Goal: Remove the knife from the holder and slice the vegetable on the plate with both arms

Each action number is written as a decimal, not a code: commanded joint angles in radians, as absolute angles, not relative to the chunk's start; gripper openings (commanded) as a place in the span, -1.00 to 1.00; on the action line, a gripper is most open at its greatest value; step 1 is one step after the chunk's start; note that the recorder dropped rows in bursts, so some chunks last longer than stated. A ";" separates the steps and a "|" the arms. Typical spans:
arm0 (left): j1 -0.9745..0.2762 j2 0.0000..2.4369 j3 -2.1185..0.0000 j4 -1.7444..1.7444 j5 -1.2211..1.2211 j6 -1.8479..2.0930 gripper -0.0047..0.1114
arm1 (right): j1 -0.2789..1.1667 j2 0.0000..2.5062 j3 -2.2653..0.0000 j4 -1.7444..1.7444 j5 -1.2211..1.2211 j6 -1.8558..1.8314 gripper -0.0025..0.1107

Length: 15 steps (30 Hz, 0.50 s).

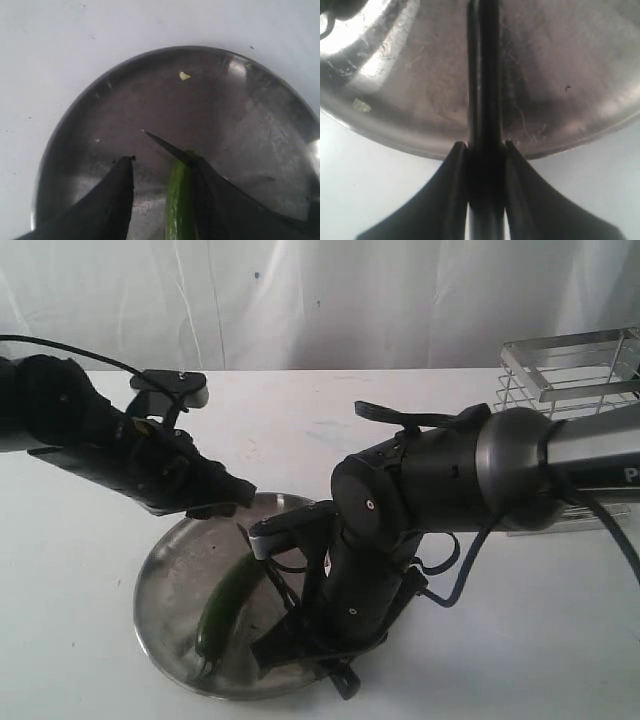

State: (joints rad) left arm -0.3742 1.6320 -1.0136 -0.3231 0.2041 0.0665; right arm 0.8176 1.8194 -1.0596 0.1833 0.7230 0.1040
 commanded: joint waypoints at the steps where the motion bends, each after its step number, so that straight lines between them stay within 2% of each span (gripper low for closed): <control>1: -0.372 1.690 -1.041 -0.417 0.238 0.140 -0.18 | 0.817 1.818 -1.064 0.176 0.737 0.084 -0.96; 15: -0.372 1.800 -1.141 -0.474 0.285 0.203 -0.18 | 0.817 1.818 -1.064 0.176 0.737 0.082 -0.96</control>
State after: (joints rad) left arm -0.3742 1.7774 -1.1375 -0.4576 0.2530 0.1918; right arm 0.8176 1.8194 -1.0596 0.1813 0.7230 0.1025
